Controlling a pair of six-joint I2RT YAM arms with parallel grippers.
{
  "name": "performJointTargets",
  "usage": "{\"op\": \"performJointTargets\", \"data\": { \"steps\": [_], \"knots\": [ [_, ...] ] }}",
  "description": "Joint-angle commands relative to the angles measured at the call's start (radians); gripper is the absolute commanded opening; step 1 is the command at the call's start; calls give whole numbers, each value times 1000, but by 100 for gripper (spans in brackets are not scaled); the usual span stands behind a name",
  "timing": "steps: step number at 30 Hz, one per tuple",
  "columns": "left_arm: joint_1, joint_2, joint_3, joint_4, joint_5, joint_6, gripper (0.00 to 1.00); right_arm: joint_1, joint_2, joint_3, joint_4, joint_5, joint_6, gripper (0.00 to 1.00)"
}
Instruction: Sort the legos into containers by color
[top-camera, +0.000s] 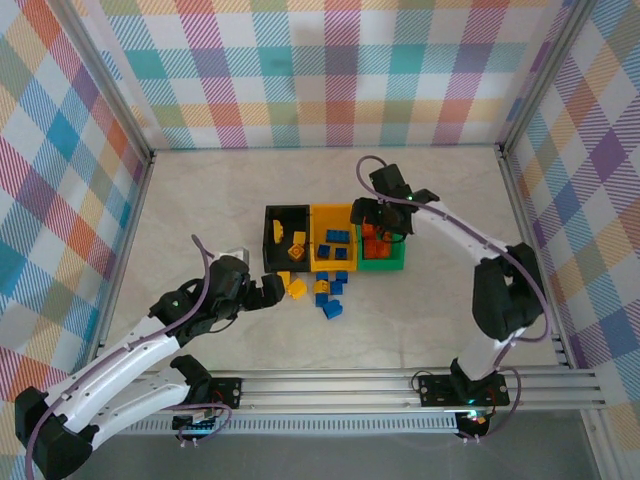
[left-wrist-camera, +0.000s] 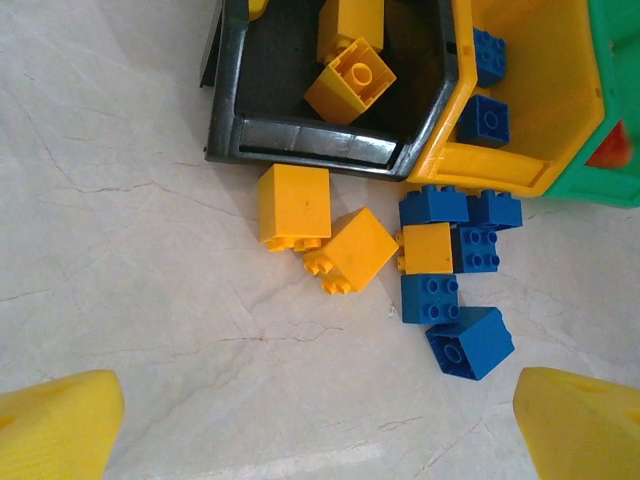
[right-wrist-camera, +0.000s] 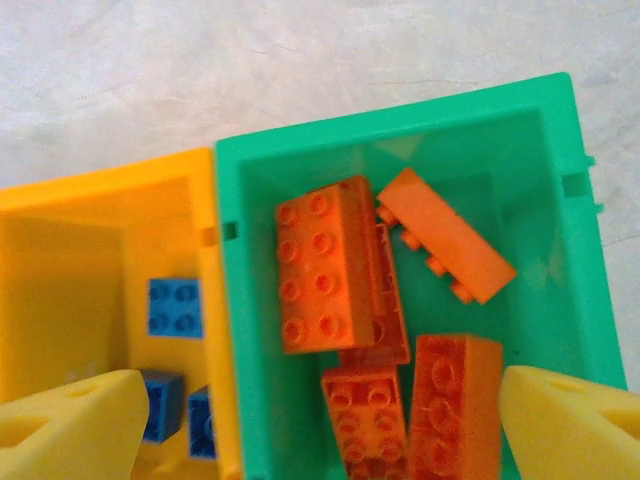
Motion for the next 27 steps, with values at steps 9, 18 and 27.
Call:
{"op": "performJointTargets", "data": {
  "steps": [9, 18, 27],
  "knots": [
    [-2, -20, -33, -43, -38, -18, 100, 349, -250, -429, 152, -116, -16, 91],
    [-2, -25, -44, -73, -60, -32, 100, 459, -58, -406, 209, -105, -57, 90],
    [-3, -25, -49, -75, -68, -33, 100, 478, 35, -355, 208, -117, -81, 59]
  ]
}}
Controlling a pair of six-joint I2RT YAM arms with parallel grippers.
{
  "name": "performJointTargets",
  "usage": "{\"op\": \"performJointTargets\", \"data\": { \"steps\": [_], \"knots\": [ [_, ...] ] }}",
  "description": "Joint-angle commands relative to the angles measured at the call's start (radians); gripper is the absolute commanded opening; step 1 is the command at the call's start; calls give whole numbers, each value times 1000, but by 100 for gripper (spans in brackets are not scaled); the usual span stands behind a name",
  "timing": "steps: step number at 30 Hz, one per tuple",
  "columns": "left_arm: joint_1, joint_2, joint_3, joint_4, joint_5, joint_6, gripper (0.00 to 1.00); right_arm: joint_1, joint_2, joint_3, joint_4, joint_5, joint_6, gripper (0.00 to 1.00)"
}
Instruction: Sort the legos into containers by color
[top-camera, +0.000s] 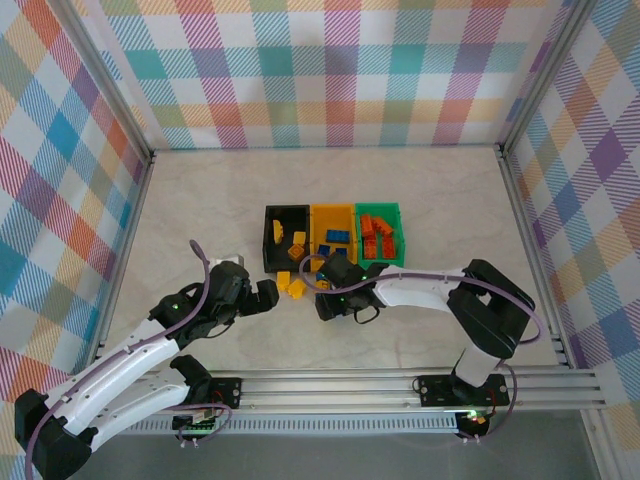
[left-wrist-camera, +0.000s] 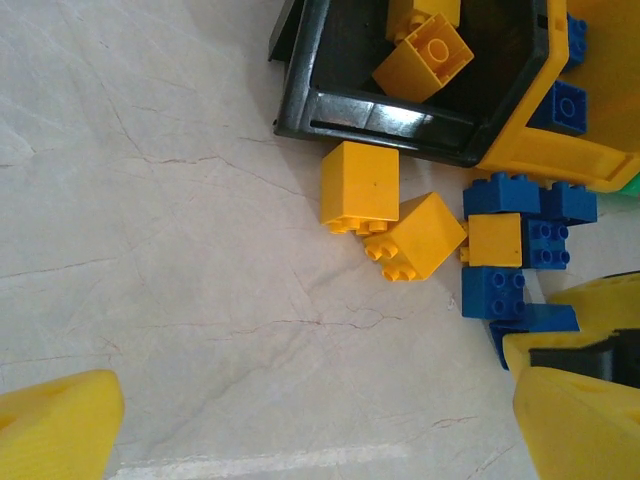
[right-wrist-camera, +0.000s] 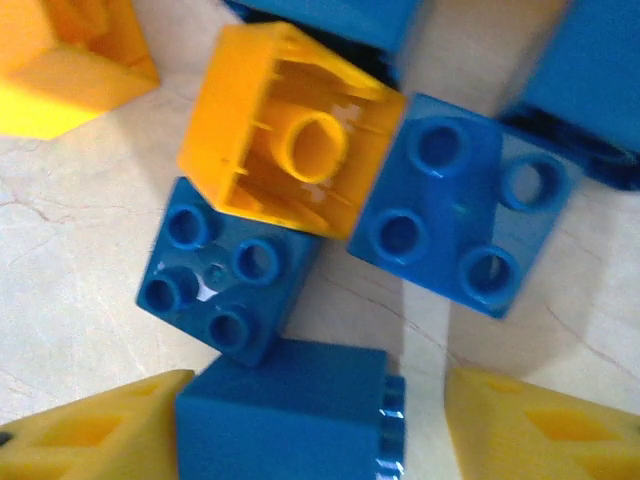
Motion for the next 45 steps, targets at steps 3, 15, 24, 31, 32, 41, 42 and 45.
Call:
{"op": "performJointTargets", "data": {
  "steps": [3, 15, 24, 31, 32, 41, 42, 45],
  "knots": [
    [-1, -10, -12, -20, -13, -2, 100, 12, -7, 12, 36, -49, -20, 45],
    [-3, -5, -10, 31, 10, 25, 100, -150, -205, 169, -82, 2, -19, 33],
    [-3, 120, 24, 79, 31, 77, 100, -277, 123, 463, -102, -11, -13, 38],
    [-18, 265, 69, 135, 27, 121, 99, -288, 122, 527, -75, -37, -10, 87],
    [-26, 283, 75, 143, 16, 127, 98, -287, 96, 503, -59, -42, -5, 88],
    [-109, 523, 148, 217, -160, 188, 92, -287, -168, 230, 34, -49, 35, 89],
    [-109, 545, 153, 230, -189, 190, 92, -287, -184, 213, 36, -47, 37, 89],
    [-106, 583, 153, 294, -251, 207, 89, -287, -212, 186, 37, -47, 34, 90]
  ]
}}
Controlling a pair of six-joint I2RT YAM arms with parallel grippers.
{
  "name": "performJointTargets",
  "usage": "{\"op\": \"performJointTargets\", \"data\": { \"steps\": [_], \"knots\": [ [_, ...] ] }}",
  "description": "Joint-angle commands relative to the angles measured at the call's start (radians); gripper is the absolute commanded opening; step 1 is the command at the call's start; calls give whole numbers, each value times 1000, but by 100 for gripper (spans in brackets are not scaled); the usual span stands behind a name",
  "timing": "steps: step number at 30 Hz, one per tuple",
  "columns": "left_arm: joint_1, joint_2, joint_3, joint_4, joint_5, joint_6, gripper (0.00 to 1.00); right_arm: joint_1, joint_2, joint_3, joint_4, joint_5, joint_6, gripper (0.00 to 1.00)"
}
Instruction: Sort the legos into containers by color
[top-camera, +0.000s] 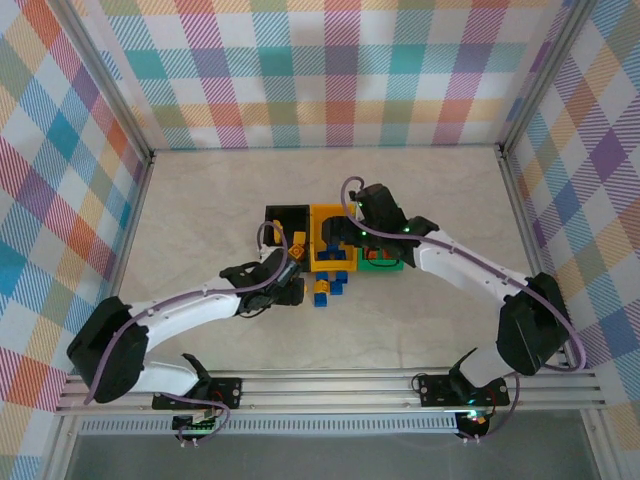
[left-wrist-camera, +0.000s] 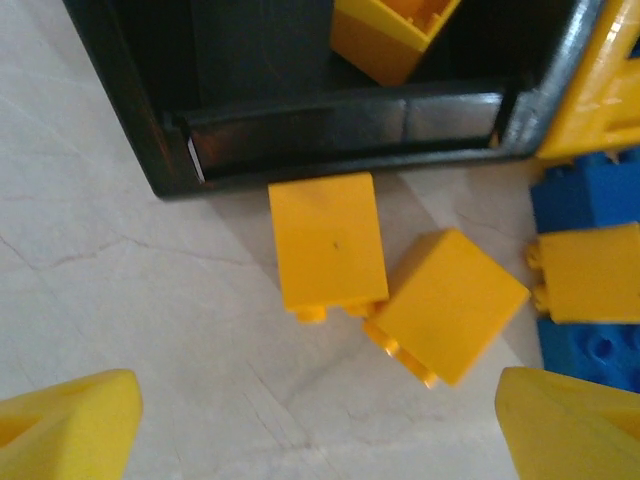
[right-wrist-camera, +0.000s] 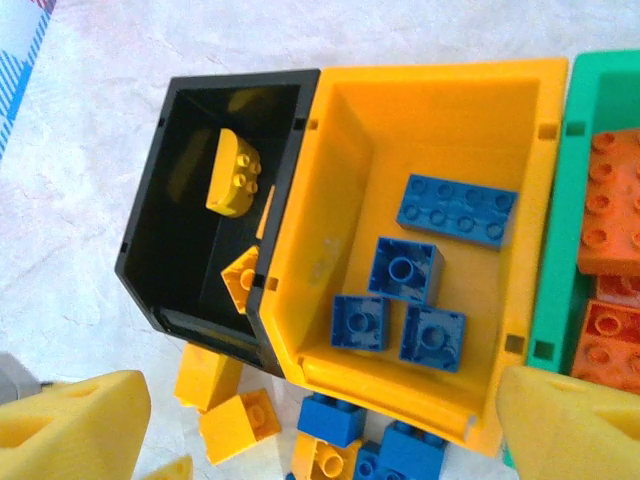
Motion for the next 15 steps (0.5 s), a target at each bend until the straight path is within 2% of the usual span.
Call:
{"op": "performJointTargets", "data": {
  "steps": [1, 8, 15],
  "knots": [
    [-3, 27, 28, 81, -110, 36, 87, -1, -22, -34, 29, -11, 13, 89],
    [33, 105, 30, 157, -133, 42, 75, -1, -60, -63, 37, -15, 11, 90],
    [38, 186, 13, 200, -130, 35, 57, -1, -111, -78, 37, -9, 2, 90]
  ]
}}
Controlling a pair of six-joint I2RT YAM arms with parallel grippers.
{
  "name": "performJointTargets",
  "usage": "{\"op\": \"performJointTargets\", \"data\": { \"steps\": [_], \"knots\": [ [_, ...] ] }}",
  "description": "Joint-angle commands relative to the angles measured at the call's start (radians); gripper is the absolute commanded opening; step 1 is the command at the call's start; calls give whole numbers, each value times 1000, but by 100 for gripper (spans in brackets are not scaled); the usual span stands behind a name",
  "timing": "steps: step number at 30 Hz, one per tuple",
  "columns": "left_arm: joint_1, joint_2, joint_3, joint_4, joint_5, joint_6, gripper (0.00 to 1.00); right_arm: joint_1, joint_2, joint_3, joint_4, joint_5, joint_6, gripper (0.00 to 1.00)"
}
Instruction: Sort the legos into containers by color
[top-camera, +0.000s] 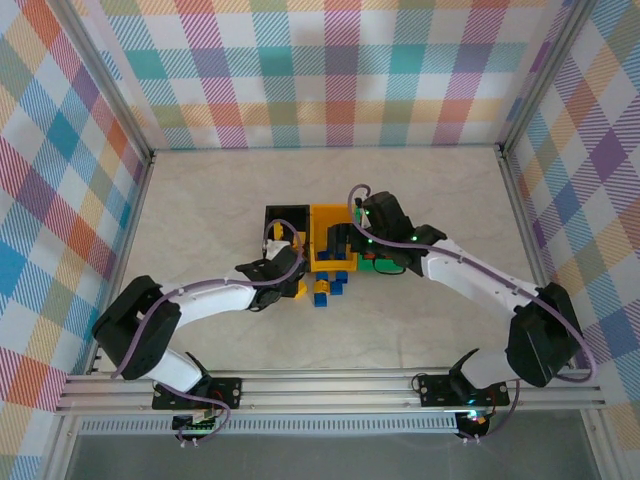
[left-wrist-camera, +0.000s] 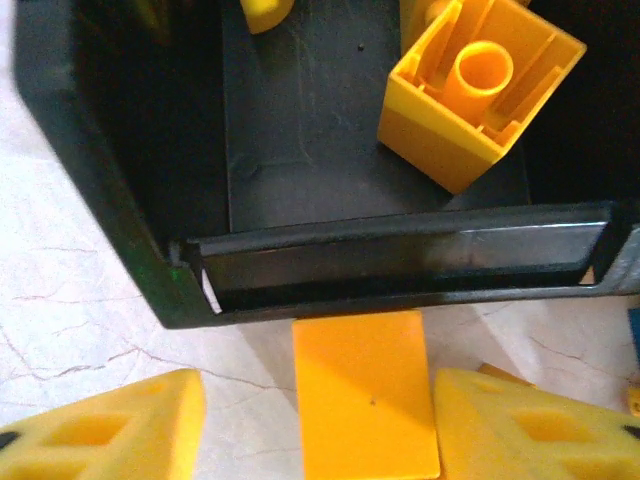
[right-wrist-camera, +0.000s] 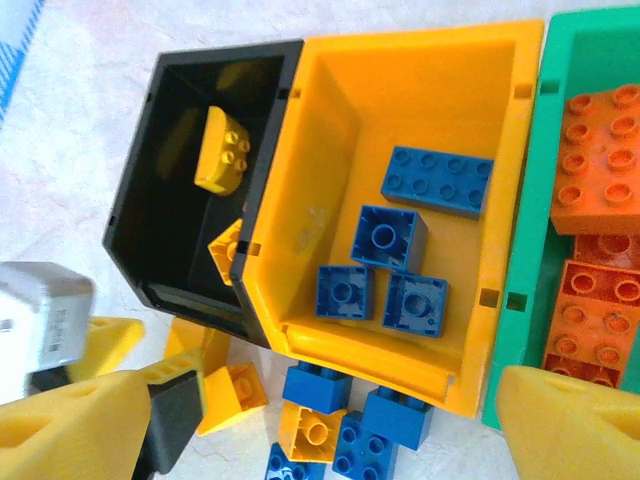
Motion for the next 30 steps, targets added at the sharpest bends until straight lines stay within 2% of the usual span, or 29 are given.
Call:
{"op": "performJointTargets", "data": {
  "steps": [1, 5, 9, 13, 21, 23, 27, 30],
  "knots": [
    [7, 37, 5, 37, -21, 1, 55, -1, -37, -7, 27, -8, 2, 90],
    [7, 80, 1, 36, -21, -7, 52, -1, -45, -7, 22, -8, 0, 90],
    [4, 81, -23, 38, -11, -31, 42, -1, -50, -14, 24, 4, 1, 90],
    [-5, 59, -48, 1, -6, -57, 41, -1, -46, -19, 25, 6, 3, 90],
    [-23, -136, -157, -92, -3, -121, 37, -1, -56, -37, 43, -1, 14, 90],
    [-27, -179, -153, -112, 16, -119, 43, -1, -53, -35, 44, -3, 16, 90],
    [-38, -243, -133, -126, 11, -114, 67, -1, -53, -36, 46, -4, 16, 90],
    [-24, -212, -115, -129, -14, -97, 68, -1, -59, -39, 44, -7, 18, 90]
  ]
}}
